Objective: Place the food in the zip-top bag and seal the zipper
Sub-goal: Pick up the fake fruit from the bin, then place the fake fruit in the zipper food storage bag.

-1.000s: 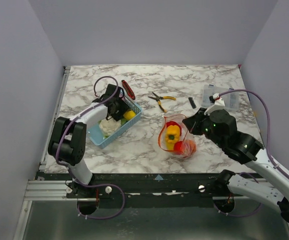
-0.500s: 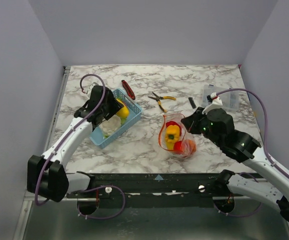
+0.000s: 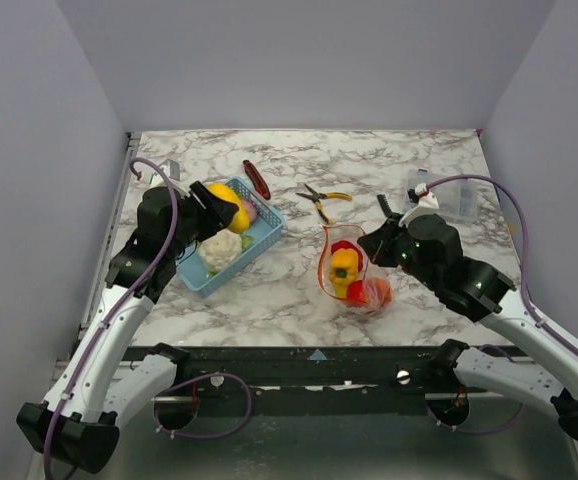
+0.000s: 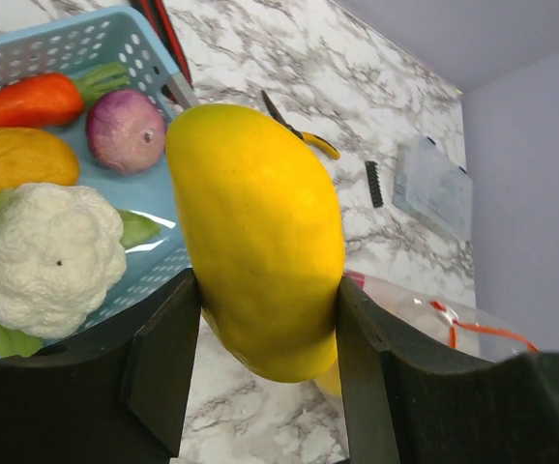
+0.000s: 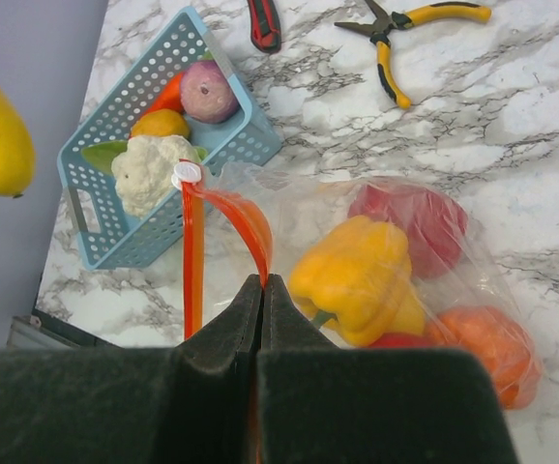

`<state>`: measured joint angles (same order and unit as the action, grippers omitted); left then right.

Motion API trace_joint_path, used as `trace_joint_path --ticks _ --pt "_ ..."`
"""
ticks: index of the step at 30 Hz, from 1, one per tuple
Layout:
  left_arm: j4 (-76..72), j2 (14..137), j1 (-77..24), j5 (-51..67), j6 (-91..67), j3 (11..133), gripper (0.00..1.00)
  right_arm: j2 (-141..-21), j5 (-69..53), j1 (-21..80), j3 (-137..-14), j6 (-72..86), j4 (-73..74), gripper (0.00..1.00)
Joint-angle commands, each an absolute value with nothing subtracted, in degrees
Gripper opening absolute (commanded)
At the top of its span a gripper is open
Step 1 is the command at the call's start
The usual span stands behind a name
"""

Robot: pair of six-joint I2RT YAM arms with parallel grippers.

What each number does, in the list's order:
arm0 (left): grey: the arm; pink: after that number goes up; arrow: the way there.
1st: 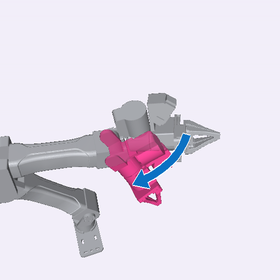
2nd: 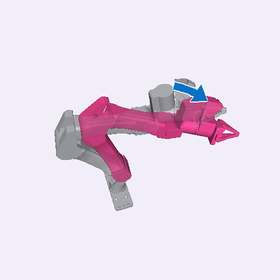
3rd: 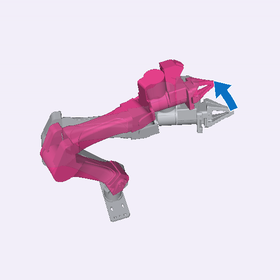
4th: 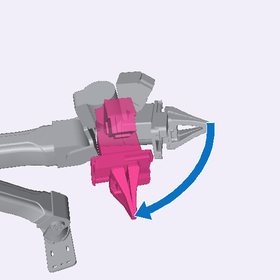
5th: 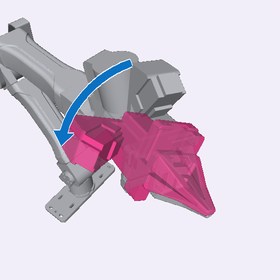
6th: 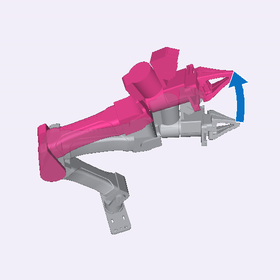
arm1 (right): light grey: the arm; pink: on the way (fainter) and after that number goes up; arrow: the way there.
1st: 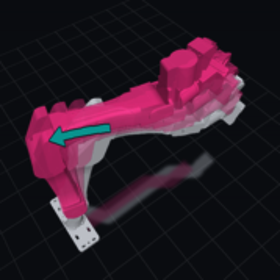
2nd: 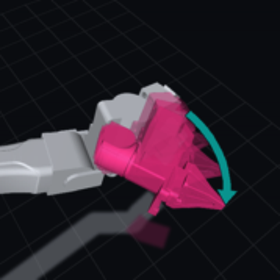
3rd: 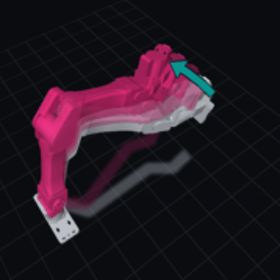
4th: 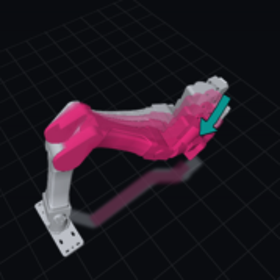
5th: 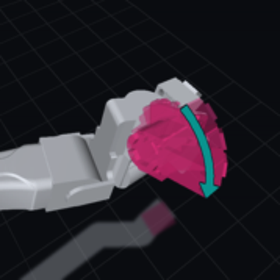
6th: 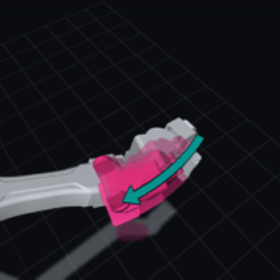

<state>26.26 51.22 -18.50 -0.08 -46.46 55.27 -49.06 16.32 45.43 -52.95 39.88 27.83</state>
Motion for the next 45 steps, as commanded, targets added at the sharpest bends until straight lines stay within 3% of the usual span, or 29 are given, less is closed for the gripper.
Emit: trace_joint_path --ticks 1,10,26,35,45 --pt "22.1 49.7 -18.7 13.5 -42.6 56.7 0.00 -49.7 15.6 45.6 -53.4 39.8 25.7 0.00" --pt "16.8 49.9 -20.3 26.6 -44.2 59.8 0.00 -50.8 15.6 45.7 -54.3 39.9 24.6 0.00" --pt "13.6 55.4 -44.0 20.7 -44.5 63.6 0.00 -50.2 17.5 45.6 -54.0 42.3 22.2 0.00" --pt "12.1 65.2 -46.9 17.8 -47.1 62.3 0.00 -47.6 17.0 45.7 -52.1 44.0 21.8 0.00" --pt "11.4 73.2 -47.7 22.4 -49.6 65.2 0.00 -45.9 17.2 45.6 -50.9 44.6 22.4 0.00"
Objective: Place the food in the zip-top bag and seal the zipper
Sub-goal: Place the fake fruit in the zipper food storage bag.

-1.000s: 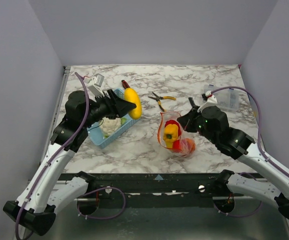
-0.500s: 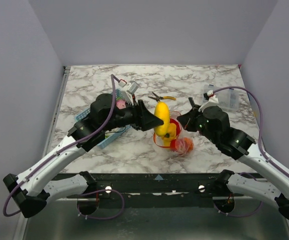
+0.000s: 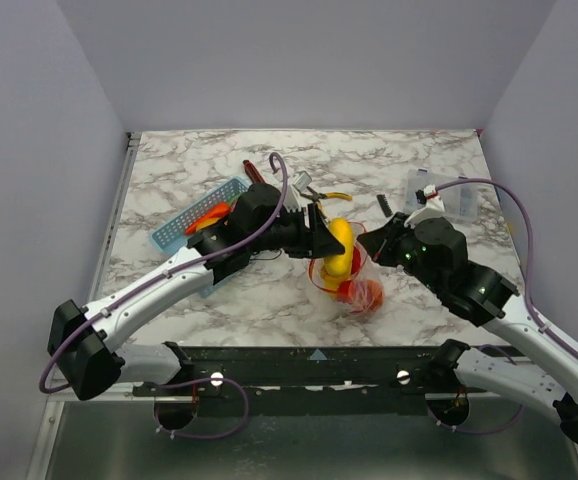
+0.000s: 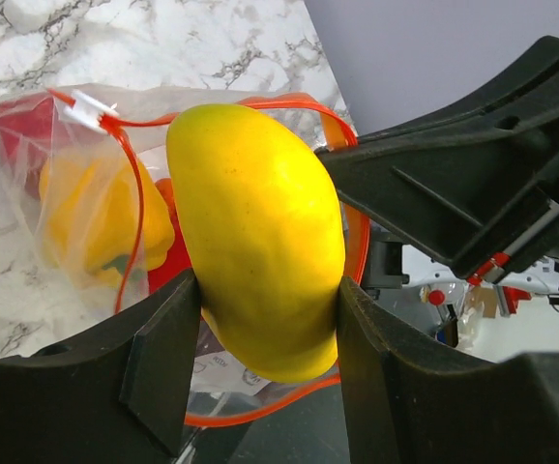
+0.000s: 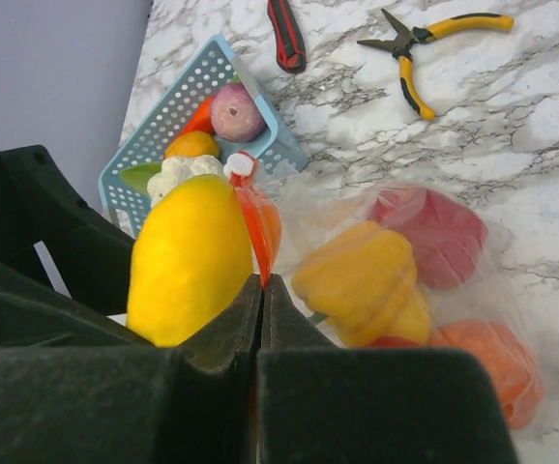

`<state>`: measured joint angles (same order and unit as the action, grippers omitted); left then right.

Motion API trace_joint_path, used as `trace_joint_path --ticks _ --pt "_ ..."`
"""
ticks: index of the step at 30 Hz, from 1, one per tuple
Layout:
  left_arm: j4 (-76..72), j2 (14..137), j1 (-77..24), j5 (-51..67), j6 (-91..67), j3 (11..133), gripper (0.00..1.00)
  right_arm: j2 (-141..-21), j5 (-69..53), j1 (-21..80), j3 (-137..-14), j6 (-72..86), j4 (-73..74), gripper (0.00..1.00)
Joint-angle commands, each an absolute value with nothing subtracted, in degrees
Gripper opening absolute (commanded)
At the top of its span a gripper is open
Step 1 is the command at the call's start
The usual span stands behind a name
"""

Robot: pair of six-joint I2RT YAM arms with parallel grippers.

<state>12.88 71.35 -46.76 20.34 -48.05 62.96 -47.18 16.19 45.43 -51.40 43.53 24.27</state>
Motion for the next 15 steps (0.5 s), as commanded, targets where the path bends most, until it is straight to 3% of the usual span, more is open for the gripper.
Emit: trace_joint_path --ticks 1,7,13,15 --pt "11.2 73.6 -48.0 22.3 -50.0 65.1 0.00 -45.9 17.3 45.6 -50.9 44.6 22.3 0.00" --pt "10.7 73.1 -49.8 18.4 -52.6 63.3 0.01 -46.2 16.7 45.7 -51.0 44.5 21.9 0.00" --pt "14.4 72.6 -51.3 12.2 -54.3 63.3 0.08 -45.9 16.7 45.6 -50.8 44.5 21.7 0.00" --pt "14.8 73.2 -51.3 12.2 -54.7 63.5 0.16 -45.8 16.8 45.6 -50.7 44.5 21.7 0.00"
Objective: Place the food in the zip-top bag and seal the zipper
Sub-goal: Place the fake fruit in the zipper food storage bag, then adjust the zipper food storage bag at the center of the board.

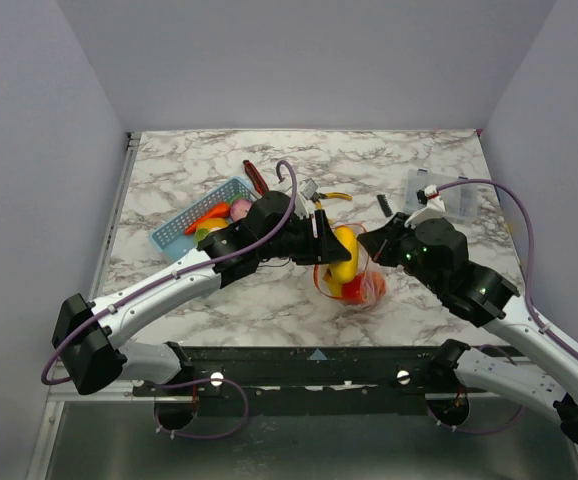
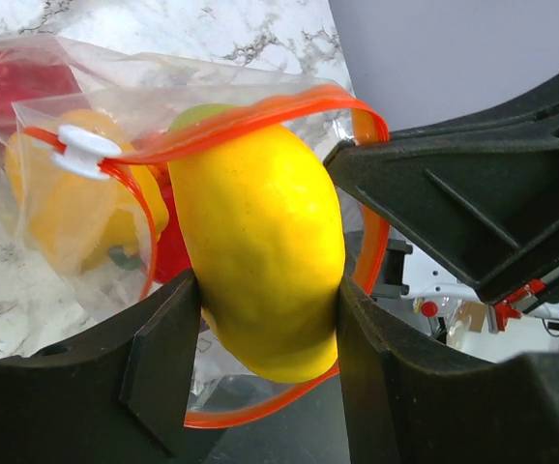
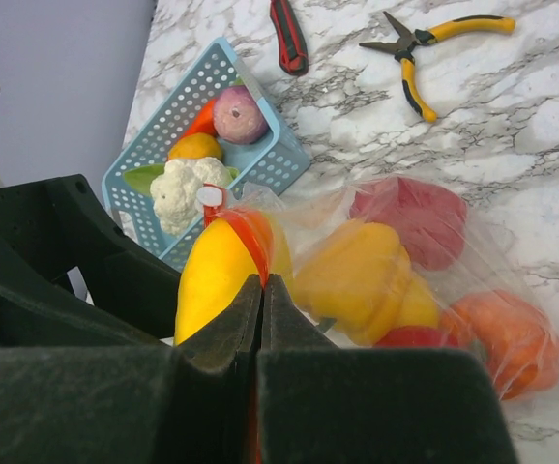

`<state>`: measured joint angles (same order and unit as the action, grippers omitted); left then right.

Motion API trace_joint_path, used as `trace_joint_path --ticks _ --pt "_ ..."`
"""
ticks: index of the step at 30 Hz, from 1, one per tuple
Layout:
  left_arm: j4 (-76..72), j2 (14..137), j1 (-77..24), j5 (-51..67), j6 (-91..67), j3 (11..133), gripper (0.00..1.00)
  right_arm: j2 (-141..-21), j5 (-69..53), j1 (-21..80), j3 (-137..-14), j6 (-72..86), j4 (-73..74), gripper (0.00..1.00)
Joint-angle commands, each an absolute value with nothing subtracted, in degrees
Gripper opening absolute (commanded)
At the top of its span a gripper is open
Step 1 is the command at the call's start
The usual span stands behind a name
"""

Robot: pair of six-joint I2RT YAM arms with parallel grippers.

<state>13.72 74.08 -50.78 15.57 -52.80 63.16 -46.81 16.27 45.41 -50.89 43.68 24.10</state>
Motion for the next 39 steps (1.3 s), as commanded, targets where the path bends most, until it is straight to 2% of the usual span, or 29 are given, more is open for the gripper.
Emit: trace_joint_path --ticks 1,4,7,13,17,19,27,33,39 --pt "14.9 73.6 -51.3 12.8 -54.9 64.0 0.18 -45.8 16.8 45.6 -50.5 44.7 21.6 0.00" --pt "15.9 75.2 -51.6 13.7 -55.5 65.5 0.29 -45.9 16.7 45.6 -50.3 44.8 21.4 0.00" --pt "17.1 76.0 -51.9 13.1 -55.7 66.2 0.45 -46.0 16.6 45.7 -50.4 44.8 21.4 0.00" --pt "18.6 75.9 -52.0 12.1 -55.6 66.9 0.62 -45.7 17.1 45.6 -50.3 44.7 21.8 0.00" --pt "20.2 75.7 -52.0 11.2 -55.2 67.8 0.67 -45.8 17.2 45.7 -50.3 44.7 21.9 0.00" --pt "20.4 75.4 -52.0 11.0 -55.1 67.8 0.74 -45.9 17.3 45.6 -50.3 44.7 21.9 0.00" --pt "21.7 71.7 -51.8 9.2 -49.5 67.7 0.75 -45.6 18.1 45.6 -50.4 44.3 22.5 0.00" --pt "24.2 65.7 -51.6 2.9 -45.1 64.6 0.68 -45.3 18.6 45.6 -50.6 44.3 23.1 0.00" --pt "23.0 61.0 -51.5 0.8 -47.1 55.6 0.74 -45.2 18.5 45.7 -50.9 44.1 23.4 0.00"
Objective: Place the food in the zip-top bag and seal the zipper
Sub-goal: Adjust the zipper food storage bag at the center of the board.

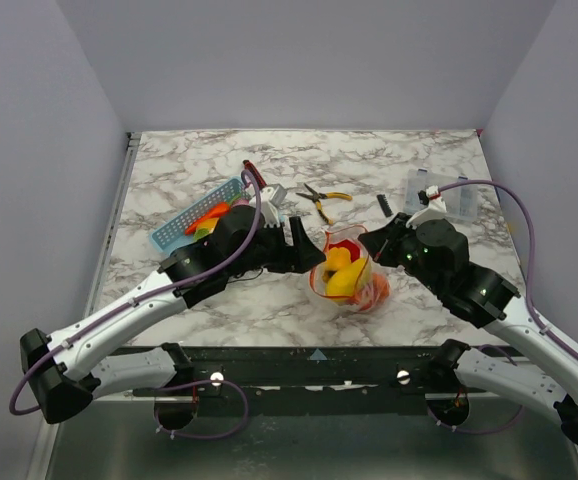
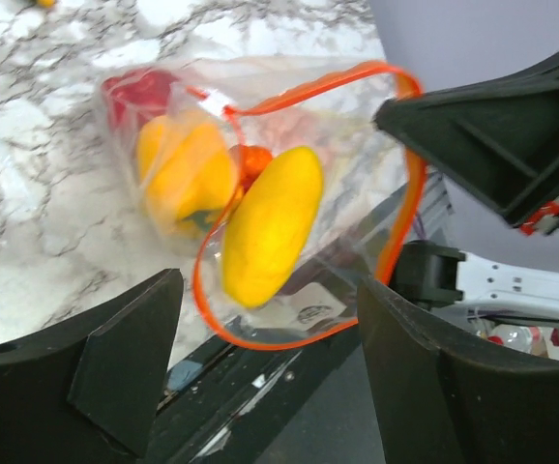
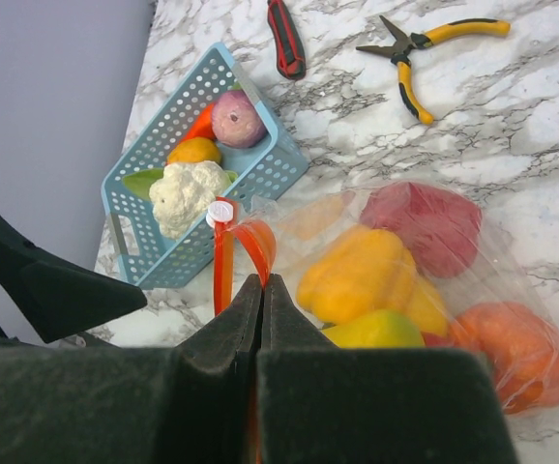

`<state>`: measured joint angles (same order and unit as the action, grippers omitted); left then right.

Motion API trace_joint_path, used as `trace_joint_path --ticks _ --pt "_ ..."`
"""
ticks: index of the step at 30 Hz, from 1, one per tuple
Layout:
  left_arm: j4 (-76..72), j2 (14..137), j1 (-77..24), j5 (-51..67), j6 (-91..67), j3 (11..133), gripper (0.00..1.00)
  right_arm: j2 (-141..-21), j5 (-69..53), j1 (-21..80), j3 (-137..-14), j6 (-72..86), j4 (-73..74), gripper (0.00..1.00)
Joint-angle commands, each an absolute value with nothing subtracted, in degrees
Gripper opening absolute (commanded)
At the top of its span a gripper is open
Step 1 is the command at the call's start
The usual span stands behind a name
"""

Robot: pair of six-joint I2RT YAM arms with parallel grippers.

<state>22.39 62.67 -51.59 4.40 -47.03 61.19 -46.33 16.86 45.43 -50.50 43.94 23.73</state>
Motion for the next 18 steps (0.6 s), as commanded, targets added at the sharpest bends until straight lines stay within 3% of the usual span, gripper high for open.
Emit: trace_joint_path --ticks 1,7,9,12,16,18 --pt "22.7 61.1 -51.5 1.0 -47.9 54.7 0.75 -45.1 18.5 45.7 -50.8 44.1 23.4 0.00" --pt "17.8 65.5 -51.6 5.5 -51.8 50.8 0.68 -44.8 18.4 45.6 -51.0 44.1 23.9 0.00" --pt "16.6 67.2 -51.5 7.1 -52.2 50.7 0.58 -44.7 18.5 45.6 -51.2 44.1 24.2 0.00" --pt "15.6 68.0 -51.5 9.8 -51.9 52.1 0.30 -44.4 18.7 45.7 -51.5 44.0 24.6 0.00" --pt "15.2 66.2 -51.7 11.4 -50.4 56.2 0.00 -44.1 19.3 45.6 -51.3 43.9 25.1 0.00" --pt "15.9 65.5 -52.1 12.1 -50.1 58.7 0.00 -44.0 19.5 45.6 -50.9 43.9 25.3 0.00"
